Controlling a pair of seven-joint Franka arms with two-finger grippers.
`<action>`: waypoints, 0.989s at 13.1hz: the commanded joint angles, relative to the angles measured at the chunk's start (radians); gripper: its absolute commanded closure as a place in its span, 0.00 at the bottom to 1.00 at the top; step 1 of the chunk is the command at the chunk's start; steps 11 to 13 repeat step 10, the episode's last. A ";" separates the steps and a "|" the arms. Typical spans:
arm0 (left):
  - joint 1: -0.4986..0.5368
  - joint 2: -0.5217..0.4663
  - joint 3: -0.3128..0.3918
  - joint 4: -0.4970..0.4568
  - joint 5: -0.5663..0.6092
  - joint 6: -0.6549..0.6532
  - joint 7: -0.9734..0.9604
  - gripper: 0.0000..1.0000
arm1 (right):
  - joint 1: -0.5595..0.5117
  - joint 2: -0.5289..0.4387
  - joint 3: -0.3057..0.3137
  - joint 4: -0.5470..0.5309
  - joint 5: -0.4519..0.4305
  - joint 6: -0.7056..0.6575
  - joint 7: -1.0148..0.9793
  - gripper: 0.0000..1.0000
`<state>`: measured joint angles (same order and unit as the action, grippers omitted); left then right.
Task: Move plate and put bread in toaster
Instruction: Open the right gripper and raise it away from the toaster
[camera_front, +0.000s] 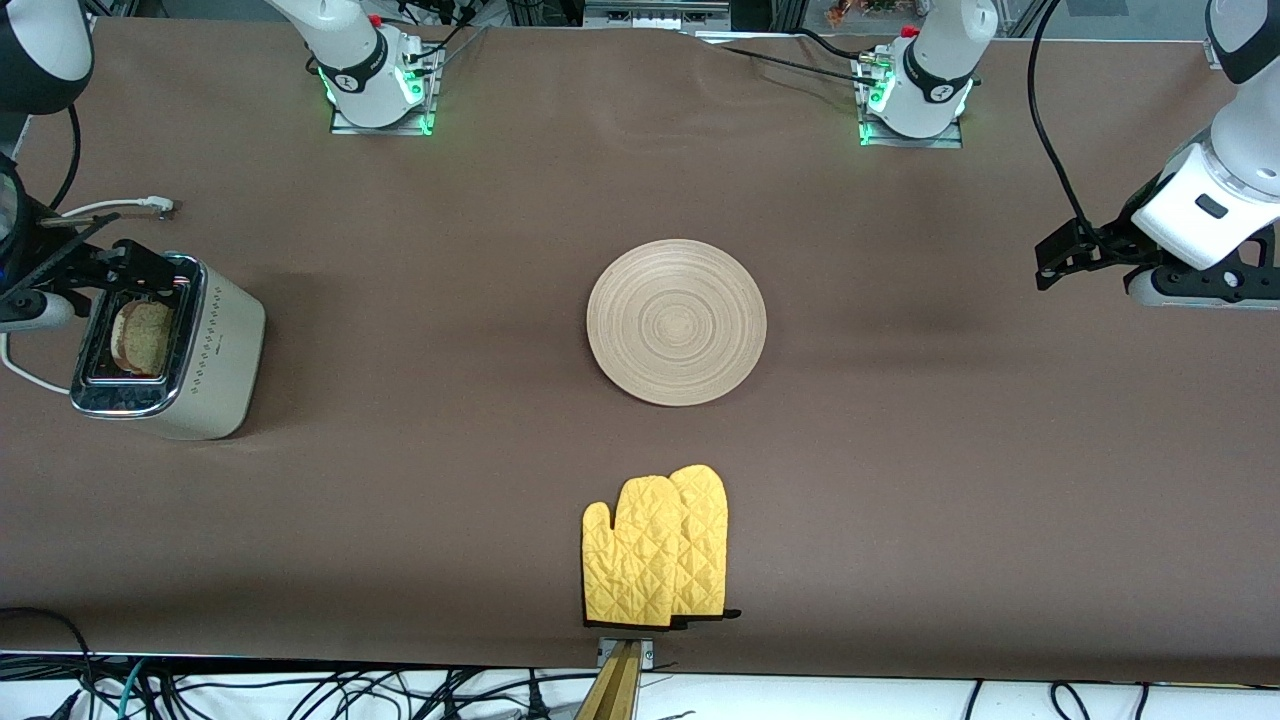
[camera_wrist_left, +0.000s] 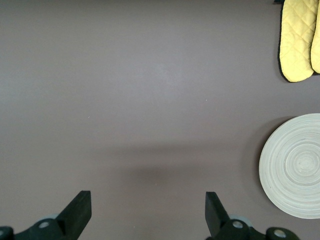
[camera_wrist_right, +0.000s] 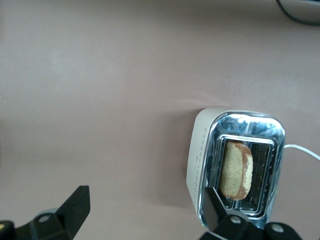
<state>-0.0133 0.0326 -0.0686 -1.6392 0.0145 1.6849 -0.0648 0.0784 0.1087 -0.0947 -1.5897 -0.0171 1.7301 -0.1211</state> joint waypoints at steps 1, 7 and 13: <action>-0.001 0.010 0.000 0.030 -0.002 -0.022 0.005 0.00 | -0.031 -0.015 0.020 -0.024 -0.009 -0.001 0.014 0.00; -0.001 0.010 0.000 0.030 -0.002 -0.022 0.005 0.00 | -0.025 0.019 0.021 0.013 -0.014 -0.007 0.012 0.00; -0.002 0.010 0.000 0.030 -0.002 -0.022 0.005 0.00 | -0.020 0.019 0.024 0.013 -0.020 -0.007 0.012 0.00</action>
